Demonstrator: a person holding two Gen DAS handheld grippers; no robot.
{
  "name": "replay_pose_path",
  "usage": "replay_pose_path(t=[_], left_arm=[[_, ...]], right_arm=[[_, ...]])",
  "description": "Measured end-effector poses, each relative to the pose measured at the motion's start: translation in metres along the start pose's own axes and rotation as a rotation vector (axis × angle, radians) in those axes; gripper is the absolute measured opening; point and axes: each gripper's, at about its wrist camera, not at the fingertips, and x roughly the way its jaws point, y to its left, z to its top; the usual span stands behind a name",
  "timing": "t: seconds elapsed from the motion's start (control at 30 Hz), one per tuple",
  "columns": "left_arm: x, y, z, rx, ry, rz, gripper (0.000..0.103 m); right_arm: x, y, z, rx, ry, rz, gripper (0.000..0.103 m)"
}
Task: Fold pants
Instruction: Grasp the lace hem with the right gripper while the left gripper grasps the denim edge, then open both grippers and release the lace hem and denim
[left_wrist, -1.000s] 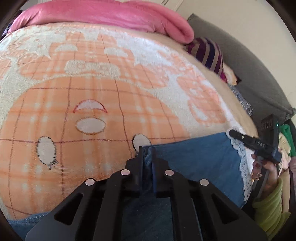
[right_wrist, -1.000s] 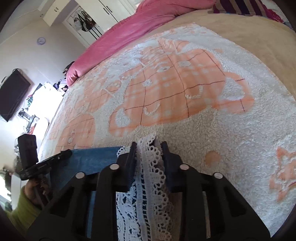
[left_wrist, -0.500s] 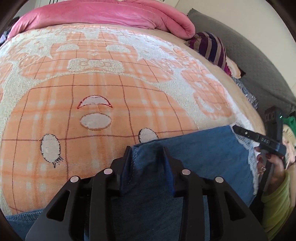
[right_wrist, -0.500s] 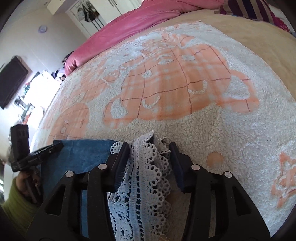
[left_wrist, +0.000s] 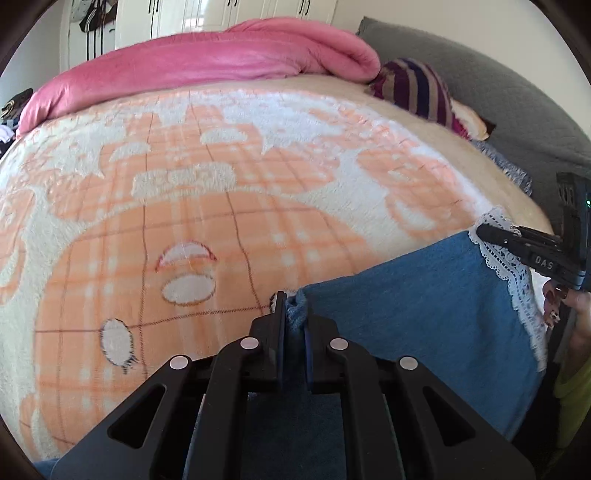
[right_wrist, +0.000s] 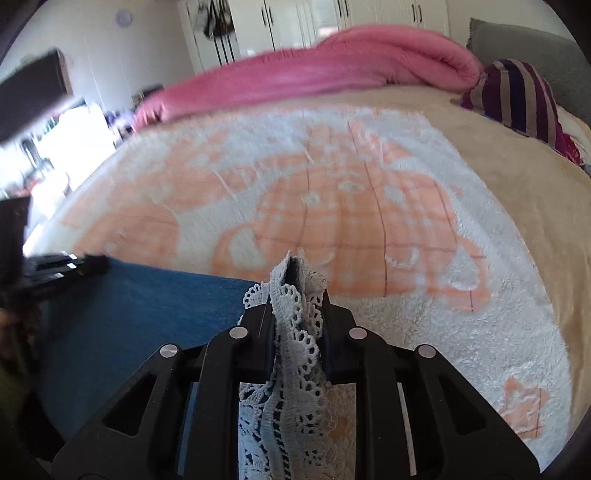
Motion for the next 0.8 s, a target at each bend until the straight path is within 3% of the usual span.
replay_pose_path(t=[0.07, 0.2, 0.23, 0.4, 0.5, 0.67, 0.77, 0.8], left_arm=[[0.008, 0.006, -0.005, -0.023, 0.007, 0.002, 0.011], [0.005, 0.007, -0.006, -0.031, -0.009, 0.01, 0.021], [0.003, 0.009, -0.007, -0.039, -0.01, 0.01, 0.028], [-0.034, 0.01, -0.024, -0.084, -0.064, -0.001, 0.036], [-0.063, 0.011, -0.043, -0.091, -0.116, 0.018, 0.049], [-0.096, 0.019, -0.075, -0.087, -0.125, 0.066, 0.057], [-0.108, 0.024, -0.089, -0.079, -0.119, 0.12, 0.059], [-0.11, 0.027, -0.091, -0.086, -0.114, 0.121, 0.064]], right_arm=[[0.008, -0.003, -0.002, -0.005, 0.014, -0.018, 0.021], [0.001, -0.019, -0.008, 0.062, -0.022, -0.038, 0.045], [-0.003, -0.027, -0.011, 0.103, -0.038, -0.018, 0.046], [-0.043, -0.06, -0.027, 0.303, -0.134, 0.059, 0.049], [-0.069, -0.069, -0.031, 0.367, -0.223, 0.046, 0.056], [-0.102, -0.03, -0.044, 0.264, -0.277, -0.021, 0.064], [-0.107, 0.026, -0.053, 0.09, -0.24, -0.038, 0.069], [-0.105, 0.043, -0.056, 0.038, -0.218, -0.041, 0.071]])
